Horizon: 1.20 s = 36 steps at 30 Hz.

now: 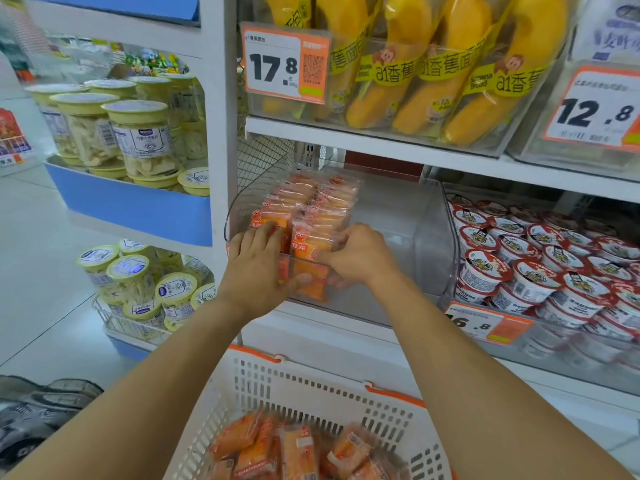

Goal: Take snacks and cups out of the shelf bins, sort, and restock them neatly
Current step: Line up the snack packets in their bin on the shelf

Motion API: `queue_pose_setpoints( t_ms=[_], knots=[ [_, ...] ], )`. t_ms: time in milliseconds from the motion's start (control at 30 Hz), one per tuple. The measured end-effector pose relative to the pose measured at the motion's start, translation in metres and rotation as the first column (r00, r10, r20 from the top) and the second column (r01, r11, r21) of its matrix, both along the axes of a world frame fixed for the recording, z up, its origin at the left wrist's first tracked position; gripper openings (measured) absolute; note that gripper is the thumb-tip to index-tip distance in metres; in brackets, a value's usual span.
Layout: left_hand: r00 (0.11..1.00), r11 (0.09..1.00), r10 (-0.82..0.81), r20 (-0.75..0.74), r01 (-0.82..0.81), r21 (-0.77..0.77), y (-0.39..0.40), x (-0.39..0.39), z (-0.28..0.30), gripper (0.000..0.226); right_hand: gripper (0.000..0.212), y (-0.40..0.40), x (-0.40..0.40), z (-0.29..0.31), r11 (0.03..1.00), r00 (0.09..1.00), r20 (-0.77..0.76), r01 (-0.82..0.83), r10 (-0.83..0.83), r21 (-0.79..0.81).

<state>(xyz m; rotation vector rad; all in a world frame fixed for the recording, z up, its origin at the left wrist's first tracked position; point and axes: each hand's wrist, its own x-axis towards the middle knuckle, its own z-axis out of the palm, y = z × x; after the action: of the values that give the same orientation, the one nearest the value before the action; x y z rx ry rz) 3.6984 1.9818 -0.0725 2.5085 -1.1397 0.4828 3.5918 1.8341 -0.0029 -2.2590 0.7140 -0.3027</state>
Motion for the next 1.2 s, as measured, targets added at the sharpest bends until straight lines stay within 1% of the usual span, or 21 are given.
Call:
queue_pose_setpoints(
  t_ms=[100,133,167,233,300,367,400,467,500,533,567,600,633,700,733,833,867,933,1000,1067,1200],
  knots=[
    [1.0,1.0,-0.011,-0.028,0.011,0.014,0.0,-0.002,0.004,0.106,0.023,0.002,-0.01,0.003,0.994,0.999,0.035,-0.044,0.041,0.104],
    [0.998,0.999,-0.038,-0.047,0.037,-0.026,0.002,-0.003,0.005,0.104,0.025,0.003,-0.016,0.005,0.997,0.998,0.04,-0.045,0.042,0.06],
    [0.994,0.99,-0.084,-0.071,0.075,-0.121,0.004,-0.006,0.008,0.098,0.022,0.001,-0.02,0.005,0.998,0.998,0.053,-0.024,0.027,-0.064],
    [0.982,0.899,-0.168,-0.083,0.118,-0.422,0.015,-0.018,0.013,0.072,0.017,0.0,-0.032,0.006,0.927,0.985,0.173,0.059,0.006,-0.369],
    [0.99,0.777,-0.134,-0.053,0.072,-0.625,0.031,-0.041,0.009,0.041,0.011,0.003,-0.049,0.005,0.879,0.901,0.394,0.034,0.178,-0.476],
    [0.983,0.779,-0.131,-0.128,0.022,-0.626,0.04,-0.068,-0.011,0.016,0.007,0.011,-0.068,-0.008,0.868,0.835,0.422,-0.126,0.354,-0.48],
    [0.964,0.83,-0.157,-0.217,0.01,-0.557,0.042,-0.081,-0.028,0.012,0.007,0.016,-0.078,-0.02,0.853,0.843,0.337,-0.237,0.419,-0.465],
    [0.884,0.943,-0.184,-0.43,0.036,-0.331,0.044,-0.102,-0.077,0.019,0.009,0.024,-0.098,-0.053,0.781,0.846,-0.043,-0.51,0.532,-0.362],
    [0.834,0.981,-0.156,-0.53,0.067,-0.182,0.045,-0.112,-0.104,0.029,0.016,0.023,-0.107,-0.075,0.735,0.771,-0.315,-0.63,0.554,-0.249],
    [0.791,0.994,-0.096,-0.605,0.112,-0.012,0.047,-0.121,-0.129,0.043,0.027,0.019,-0.114,-0.099,0.704,0.627,-0.572,-0.701,0.528,-0.118],
    [0.76,0.975,-0.035,-0.649,0.169,0.145,0.049,-0.13,-0.152,0.056,0.036,0.015,-0.123,-0.124,0.697,0.471,-0.75,-0.717,0.464,-0.019],
    [0.737,0.943,0.005,-0.675,0.221,0.249,0.052,-0.138,-0.173,0.065,0.041,0.011,-0.131,-0.149,0.698,0.37,-0.836,-0.716,0.405,0.021],
    [0.713,0.917,0.037,-0.701,0.255,0.308,0.055,-0.146,-0.193,0.072,0.042,0.009,-0.14,-0.17,0.724,0.359,-0.858,-0.689,0.368,0.023],
    [0.648,0.899,0.103,-0.755,0.264,0.349,0.06,-0.16,-0.227,0.081,0.035,0.003,-0.157,-0.208,0.865,0.536,-0.775,-0.501,0.336,0.029],
    [0.621,0.905,0.131,-0.773,0.244,0.349,0.063,-0.165,-0.242,0.082,0.038,0.003,-0.165,-0.226,0.918,0.614,-0.724,-0.392,0.313,0.064],
    [0.611,0.916,0.186,-0.77,0.175,0.36,0.07,-0.174,-0.277,0.086,0.086,0.009,-0.183,-0.276,0.975,0.755,-0.623,-0.213,0.207,0.065],
    [0.606,0.924,0.192,-0.772,0.154,0.35,0.069,-0.177,-0.284,0.089,0.093,0.009,-0.192,-0.302,0.979,0.777,-0.606,-0.201,0.172,0.021],
    [0.598,0.945,0.221,-0.771,0.065,0.321,0.062,-0.181,-0.288,0.085,0.09,0.003,-0.207,-0.356,0.992,0.812,-0.577,-0.122,0.087,-0.023],
    [0.596,0.945,0.288,-0.749,-0.053,0.322,0.05,-0.182,-0.284,0.079,0.072,0.012,-0.206,-0.351,1.0,0.865,-0.502,0.031,-0.027,0.0],
    [0.594,0.924,0.366,-0.717,-0.139,0.357,0.039,-0.182,-0.285,0.086,0.058,0.019,-0.199,-0.336,0.99,0.886,-0.447,0.141,-0.122,0.01],
    [0.561,0.906,0.422,-0.712,-0.24,0.347,0.024,-0.185,-0.289,0.086,0.053,0.018,-0.191,-0.325,0.973,0.889,-0.438,0.203,-0.137,0.108]
  ],
)
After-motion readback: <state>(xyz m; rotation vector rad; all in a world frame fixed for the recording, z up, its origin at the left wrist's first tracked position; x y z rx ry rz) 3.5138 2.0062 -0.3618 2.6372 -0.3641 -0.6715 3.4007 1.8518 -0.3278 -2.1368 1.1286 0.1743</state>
